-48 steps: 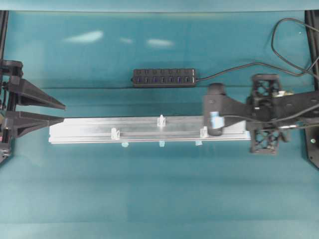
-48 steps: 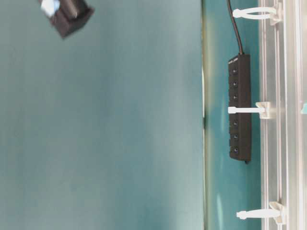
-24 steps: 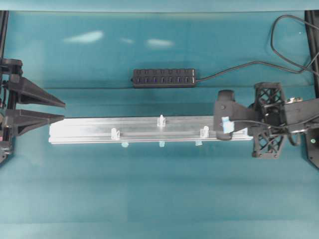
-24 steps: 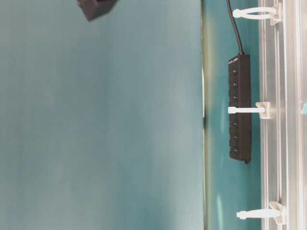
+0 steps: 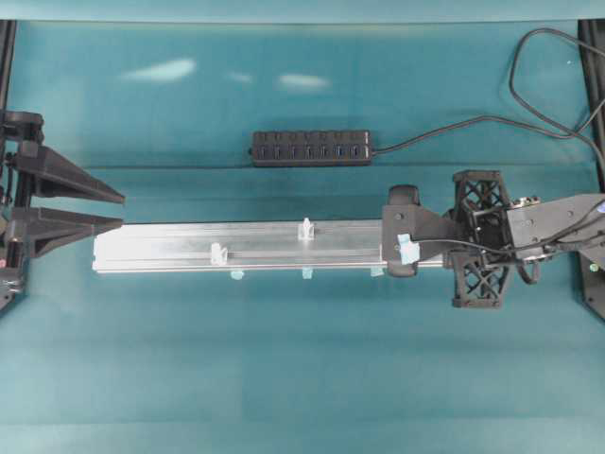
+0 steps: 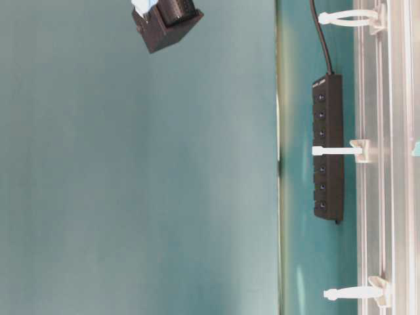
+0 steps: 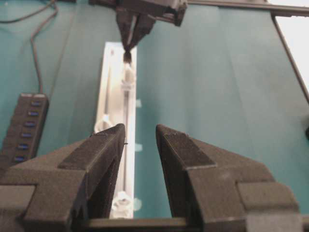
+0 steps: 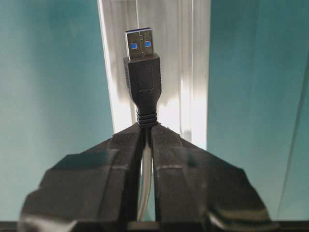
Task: Pass the USB cable through three rings with both arms.
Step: 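Push the plug leftward through the rightmost white ring with right gripper, then move the left gripper toward the plug tip past the ring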
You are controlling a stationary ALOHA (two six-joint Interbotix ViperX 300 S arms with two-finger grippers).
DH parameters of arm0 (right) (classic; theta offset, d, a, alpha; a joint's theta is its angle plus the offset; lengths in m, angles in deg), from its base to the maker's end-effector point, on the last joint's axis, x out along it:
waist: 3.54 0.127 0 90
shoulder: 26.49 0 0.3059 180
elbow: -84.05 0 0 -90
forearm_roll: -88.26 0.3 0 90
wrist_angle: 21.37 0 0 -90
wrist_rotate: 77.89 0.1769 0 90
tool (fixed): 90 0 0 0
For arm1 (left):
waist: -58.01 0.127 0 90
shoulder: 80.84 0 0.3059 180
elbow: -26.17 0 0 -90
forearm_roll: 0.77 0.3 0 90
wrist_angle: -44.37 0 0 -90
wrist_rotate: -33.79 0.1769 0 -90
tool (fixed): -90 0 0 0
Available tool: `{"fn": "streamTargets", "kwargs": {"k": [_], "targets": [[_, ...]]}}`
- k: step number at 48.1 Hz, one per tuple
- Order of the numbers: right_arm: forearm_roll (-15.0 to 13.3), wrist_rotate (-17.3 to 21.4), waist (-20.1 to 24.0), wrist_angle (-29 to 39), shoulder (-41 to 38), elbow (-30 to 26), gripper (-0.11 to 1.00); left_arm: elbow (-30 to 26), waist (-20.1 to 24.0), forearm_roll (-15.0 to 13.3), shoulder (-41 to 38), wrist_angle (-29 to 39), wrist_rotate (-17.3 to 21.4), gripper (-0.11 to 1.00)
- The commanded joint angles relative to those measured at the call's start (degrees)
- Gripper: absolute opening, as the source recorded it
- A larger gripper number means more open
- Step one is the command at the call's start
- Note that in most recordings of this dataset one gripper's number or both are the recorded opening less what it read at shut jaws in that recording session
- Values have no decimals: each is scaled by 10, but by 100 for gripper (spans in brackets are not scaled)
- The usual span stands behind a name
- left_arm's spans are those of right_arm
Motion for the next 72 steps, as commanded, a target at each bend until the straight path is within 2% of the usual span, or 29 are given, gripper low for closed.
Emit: {"fn": "streamTargets", "kwargs": {"k": [1,36,53,61,72], "targets": [[-1,11,-1,-11,0,-9,-8,-16,1,1,-3,-4,-1,43],[-1,19,-7,-86,-16,-15,-8,-21,2,1,-11,-7,-5,43],[-1,43,-15,-128,-26,-16,-8,-26,11,1,-44,-33,-4,44],[-1,64,-18,-150,-22,-11,-8,-30,20,1,-77,-65,-5,44],[0,65,-19,-164,-15,0,-8,-47,28,1,-159,-103,0,44]]}}
